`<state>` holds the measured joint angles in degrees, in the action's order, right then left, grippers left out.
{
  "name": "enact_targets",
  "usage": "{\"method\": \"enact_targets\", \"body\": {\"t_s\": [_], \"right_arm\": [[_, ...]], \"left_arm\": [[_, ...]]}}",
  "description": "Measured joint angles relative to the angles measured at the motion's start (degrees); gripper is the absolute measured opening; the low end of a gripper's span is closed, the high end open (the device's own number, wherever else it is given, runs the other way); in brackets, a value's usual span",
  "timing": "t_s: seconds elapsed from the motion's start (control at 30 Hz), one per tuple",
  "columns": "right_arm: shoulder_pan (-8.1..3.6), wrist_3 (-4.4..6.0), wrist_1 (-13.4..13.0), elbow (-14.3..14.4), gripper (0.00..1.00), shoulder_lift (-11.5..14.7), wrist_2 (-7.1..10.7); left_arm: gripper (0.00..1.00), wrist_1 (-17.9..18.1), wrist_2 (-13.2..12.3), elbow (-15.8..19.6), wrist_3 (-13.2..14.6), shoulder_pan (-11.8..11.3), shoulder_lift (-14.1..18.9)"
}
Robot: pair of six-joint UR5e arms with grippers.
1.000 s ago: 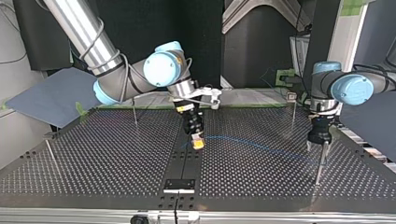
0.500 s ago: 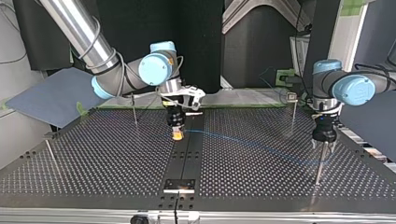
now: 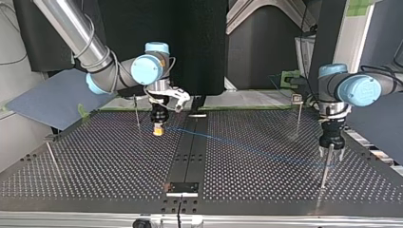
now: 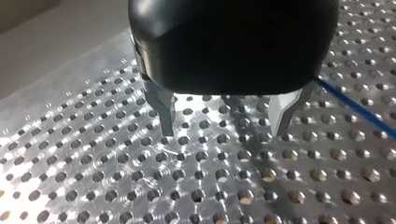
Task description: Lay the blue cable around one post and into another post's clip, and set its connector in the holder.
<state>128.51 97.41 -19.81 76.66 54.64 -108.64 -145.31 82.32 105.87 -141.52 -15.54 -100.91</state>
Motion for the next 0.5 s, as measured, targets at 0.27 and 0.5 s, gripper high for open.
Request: {"method": "enact_targets", "body": {"t_s": [0.27, 0.5], "right_arm": [[-3.14, 0.71, -4.12, 4.13, 0.00, 0.74, -2.44], [-6.55, 1.95, -7.59, 7.61, 0.00, 3.50, -1.10]], "left_arm": [[1.00, 1.28, -1.35, 0.02, -1.03, 0.16, -2.36], [1.00, 1.26, -1.63, 0.02, -1.10, 0.25, -3.23]]}}
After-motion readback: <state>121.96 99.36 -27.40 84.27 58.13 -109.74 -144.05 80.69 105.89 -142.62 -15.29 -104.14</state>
